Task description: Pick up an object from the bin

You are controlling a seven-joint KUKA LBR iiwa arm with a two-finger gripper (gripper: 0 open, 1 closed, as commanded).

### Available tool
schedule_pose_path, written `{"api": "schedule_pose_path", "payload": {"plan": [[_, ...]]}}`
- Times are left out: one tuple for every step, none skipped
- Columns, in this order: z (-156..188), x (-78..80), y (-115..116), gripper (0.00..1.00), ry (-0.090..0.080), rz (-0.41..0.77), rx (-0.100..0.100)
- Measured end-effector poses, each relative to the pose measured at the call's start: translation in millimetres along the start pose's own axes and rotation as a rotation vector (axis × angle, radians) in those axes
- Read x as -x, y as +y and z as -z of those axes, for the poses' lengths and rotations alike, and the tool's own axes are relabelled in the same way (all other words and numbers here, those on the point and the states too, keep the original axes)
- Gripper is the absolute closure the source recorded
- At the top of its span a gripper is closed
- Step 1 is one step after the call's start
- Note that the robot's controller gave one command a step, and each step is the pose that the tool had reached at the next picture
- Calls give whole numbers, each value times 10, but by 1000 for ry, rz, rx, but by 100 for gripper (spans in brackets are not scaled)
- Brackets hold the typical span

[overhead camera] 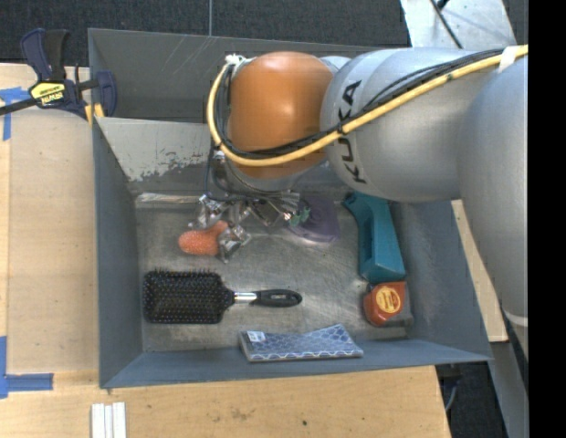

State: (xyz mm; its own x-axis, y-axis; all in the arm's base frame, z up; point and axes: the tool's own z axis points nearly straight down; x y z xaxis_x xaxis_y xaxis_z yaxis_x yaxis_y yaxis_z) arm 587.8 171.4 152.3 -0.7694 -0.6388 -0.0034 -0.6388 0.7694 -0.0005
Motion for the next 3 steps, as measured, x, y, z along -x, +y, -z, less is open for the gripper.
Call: {"api": "schedule_pose_path", "payload": {"plan": [[0,-1,-1,100,0,-1,0],[383,-40,-14,100,8,-7,4],[771,57,13,100,-7,0,-3]]}}
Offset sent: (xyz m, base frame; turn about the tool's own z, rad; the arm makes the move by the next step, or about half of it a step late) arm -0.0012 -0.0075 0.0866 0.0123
